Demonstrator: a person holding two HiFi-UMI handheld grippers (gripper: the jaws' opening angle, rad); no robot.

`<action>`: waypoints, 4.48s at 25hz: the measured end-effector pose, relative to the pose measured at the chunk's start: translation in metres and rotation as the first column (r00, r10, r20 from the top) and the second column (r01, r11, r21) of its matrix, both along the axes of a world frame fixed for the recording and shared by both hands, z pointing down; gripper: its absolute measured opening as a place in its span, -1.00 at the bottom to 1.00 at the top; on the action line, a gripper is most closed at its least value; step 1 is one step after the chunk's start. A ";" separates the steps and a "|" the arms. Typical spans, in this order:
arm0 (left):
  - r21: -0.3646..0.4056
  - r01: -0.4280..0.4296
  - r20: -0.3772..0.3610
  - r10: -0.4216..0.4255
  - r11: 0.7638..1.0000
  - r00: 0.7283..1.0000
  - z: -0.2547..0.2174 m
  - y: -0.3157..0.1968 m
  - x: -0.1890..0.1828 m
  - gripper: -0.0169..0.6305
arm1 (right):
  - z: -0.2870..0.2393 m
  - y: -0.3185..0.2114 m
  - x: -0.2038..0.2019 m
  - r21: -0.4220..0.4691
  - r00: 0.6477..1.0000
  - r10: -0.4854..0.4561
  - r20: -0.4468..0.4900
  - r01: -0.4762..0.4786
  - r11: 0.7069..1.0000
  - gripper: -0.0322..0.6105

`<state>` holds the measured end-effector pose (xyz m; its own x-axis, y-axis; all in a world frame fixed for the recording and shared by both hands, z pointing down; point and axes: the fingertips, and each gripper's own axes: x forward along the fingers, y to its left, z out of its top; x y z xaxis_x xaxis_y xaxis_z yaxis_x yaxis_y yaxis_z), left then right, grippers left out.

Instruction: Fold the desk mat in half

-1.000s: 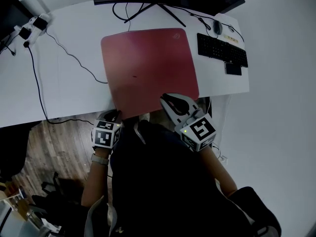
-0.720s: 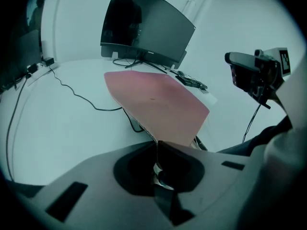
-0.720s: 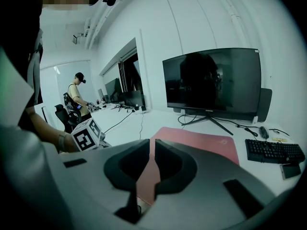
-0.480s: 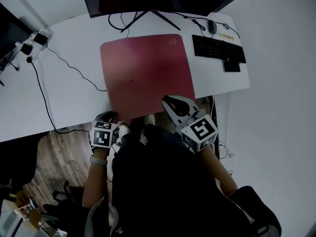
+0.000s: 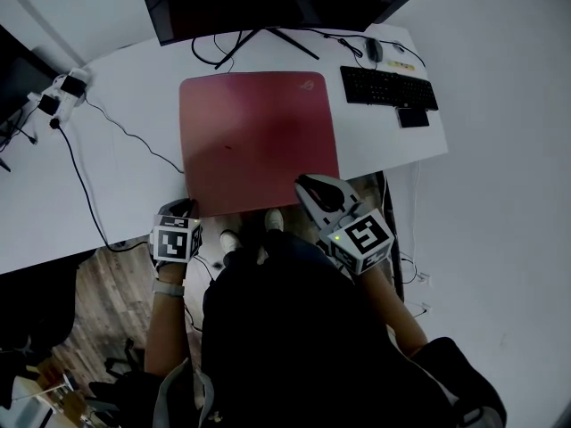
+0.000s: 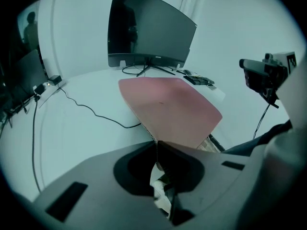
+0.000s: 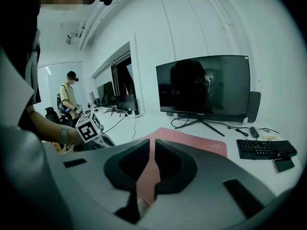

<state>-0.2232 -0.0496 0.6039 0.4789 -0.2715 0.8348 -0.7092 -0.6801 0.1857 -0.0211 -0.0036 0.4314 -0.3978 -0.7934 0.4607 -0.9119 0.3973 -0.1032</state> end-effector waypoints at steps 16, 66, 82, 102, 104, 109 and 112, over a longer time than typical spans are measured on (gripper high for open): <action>0.051 -0.015 0.027 0.014 0.999 1.000 -0.009 -0.038 -0.047 -0.87 | 0.002 0.007 -0.021 0.013 0.998 0.057 -0.007 -0.057 0.998 -0.77; -0.004 0.238 0.101 -0.236 0.971 0.966 -0.038 -0.062 0.115 -0.87 | 0.025 -0.093 0.190 -0.002 0.982 -0.099 0.164 0.101 0.995 -0.77; 0.015 0.219 0.102 -0.219 0.976 0.970 -0.052 -0.078 0.204 -0.87 | 0.039 -0.098 0.254 -0.012 0.971 -0.118 0.207 0.123 0.992 -0.77; 0.001 0.012 -0.026 -0.012 1.000 1.000 -0.061 -0.112 0.289 -0.87 | 0.050 -0.067 0.246 -0.081 0.969 0.013 0.247 0.008 0.997 -0.77; -0.009 -0.001 -0.040 0.001 1.000 0.999 -0.058 -0.117 0.291 -0.87 | 0.052 -0.066 0.238 -0.092 0.969 0.024 0.248 -0.001 0.996 -0.77; -0.031 -0.038 -0.087 0.035 0.999 0.996 -0.056 -0.126 0.300 -0.87 | 0.060 -0.064 0.224 -0.118 0.958 0.063 0.279 -0.031 0.993 -0.77; -0.035 -0.061 -0.110 0.057 0.998 0.992 -0.056 -0.132 0.307 -0.87 | 0.067 -0.064 0.214 -0.140 0.954 0.092 0.287 -0.053 0.989 -0.77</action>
<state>0.0840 -0.1821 0.5478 0.5815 -0.2087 0.7863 -0.6423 -0.7110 0.2862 0.1931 -0.0674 0.4982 -0.4736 -0.7668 0.4333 -0.8601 0.2968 -0.4149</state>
